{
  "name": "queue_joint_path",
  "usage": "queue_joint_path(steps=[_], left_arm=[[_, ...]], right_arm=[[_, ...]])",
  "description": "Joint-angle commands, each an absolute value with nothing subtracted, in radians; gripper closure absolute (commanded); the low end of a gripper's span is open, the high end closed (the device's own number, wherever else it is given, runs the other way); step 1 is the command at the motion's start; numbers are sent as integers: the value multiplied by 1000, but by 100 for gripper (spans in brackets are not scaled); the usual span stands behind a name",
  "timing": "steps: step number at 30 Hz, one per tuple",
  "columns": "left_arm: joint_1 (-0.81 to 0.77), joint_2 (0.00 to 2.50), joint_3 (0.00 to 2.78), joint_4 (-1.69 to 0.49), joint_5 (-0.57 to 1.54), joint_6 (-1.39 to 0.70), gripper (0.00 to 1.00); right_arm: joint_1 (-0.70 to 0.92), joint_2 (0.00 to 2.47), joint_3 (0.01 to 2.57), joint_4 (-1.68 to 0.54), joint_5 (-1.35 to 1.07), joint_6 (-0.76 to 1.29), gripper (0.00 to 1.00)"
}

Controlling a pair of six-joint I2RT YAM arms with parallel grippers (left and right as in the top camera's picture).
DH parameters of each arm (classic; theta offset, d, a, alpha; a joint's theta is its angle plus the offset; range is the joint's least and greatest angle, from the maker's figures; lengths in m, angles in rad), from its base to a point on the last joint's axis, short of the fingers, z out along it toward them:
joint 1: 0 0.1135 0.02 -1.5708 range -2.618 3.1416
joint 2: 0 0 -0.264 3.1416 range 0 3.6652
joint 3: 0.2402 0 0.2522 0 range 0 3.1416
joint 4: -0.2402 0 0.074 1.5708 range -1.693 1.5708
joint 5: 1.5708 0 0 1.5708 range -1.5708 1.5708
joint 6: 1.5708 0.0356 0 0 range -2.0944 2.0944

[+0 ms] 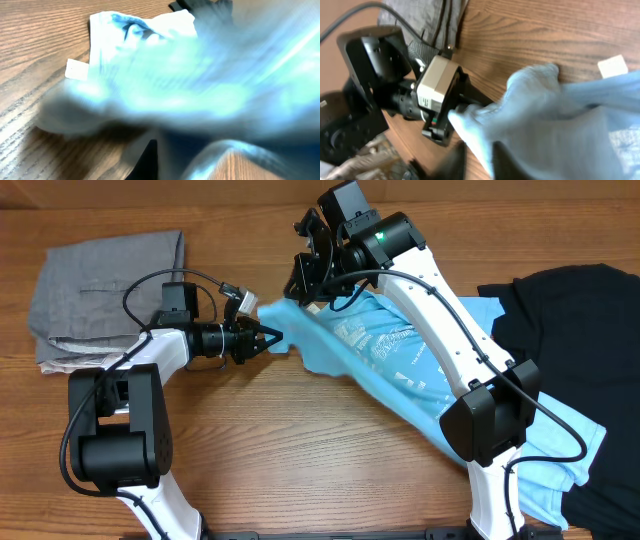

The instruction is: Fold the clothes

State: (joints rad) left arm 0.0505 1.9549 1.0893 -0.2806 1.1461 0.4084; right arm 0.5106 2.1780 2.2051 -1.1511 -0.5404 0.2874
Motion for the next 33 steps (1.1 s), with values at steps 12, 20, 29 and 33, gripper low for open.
queue_joint_path(steps=[12, 20, 29, 33], left_arm=[[205, 1738, 1097, -683, 1049, 369, 96], [210, 1588, 1097, -880, 915, 337, 96], [209, 1574, 1097, -953, 817, 206, 96], [209, 1574, 1097, -980, 735, 175, 96]], right_arm=[[364, 2073, 2234, -1387, -226, 290, 0], [183, 2001, 2234, -1688, -69, 372, 0], [111, 2006, 2054, -1577, -113, 372, 73], [111, 2006, 1886, -1443, -111, 396, 96]])
